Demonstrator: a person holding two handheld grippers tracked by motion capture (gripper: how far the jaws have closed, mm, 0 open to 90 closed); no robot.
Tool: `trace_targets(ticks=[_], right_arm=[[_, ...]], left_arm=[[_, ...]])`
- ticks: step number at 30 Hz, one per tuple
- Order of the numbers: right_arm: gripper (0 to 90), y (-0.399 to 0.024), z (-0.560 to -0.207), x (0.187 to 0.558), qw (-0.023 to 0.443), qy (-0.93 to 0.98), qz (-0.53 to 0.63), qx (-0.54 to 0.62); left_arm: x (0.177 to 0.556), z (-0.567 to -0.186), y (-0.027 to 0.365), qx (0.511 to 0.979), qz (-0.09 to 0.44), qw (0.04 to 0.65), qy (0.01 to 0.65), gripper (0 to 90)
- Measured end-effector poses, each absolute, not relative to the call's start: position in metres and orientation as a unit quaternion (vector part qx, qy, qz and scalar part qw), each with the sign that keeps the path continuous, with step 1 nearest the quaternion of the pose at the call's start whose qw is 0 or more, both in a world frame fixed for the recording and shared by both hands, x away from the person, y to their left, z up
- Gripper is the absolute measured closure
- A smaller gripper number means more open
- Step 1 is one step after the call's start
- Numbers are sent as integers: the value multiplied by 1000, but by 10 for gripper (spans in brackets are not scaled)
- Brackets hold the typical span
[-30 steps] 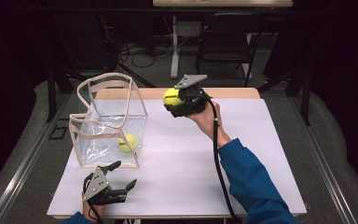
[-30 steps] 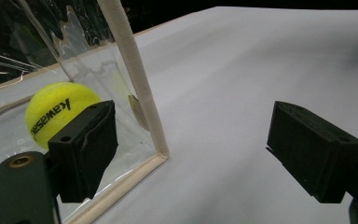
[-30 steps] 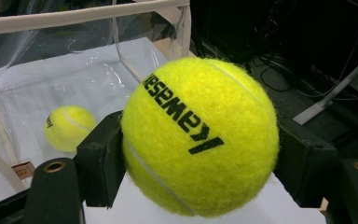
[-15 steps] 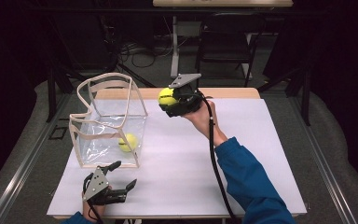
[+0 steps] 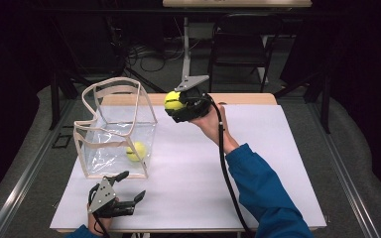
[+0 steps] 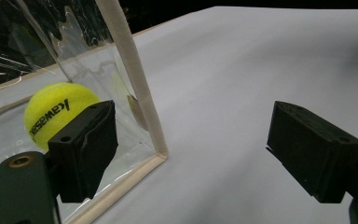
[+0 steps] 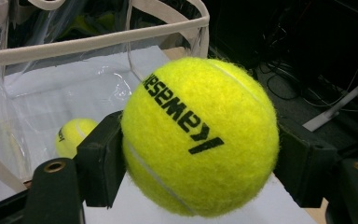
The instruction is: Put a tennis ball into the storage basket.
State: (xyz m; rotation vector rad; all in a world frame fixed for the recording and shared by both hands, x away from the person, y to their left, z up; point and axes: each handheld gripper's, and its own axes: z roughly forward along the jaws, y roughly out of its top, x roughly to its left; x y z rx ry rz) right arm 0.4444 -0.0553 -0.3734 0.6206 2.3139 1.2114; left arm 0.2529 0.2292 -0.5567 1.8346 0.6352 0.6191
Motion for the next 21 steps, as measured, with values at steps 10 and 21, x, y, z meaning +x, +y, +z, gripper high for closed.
trace_targets(ticks=[10,21], right_arm=[[264,-48,-370,444,225,839,444,218],[264,-38,-363,442,225,838,451,209]], left_arm=[[253,-557,230,765,258,527,266,161],[253,-557,229,765,259,526,267,161]])
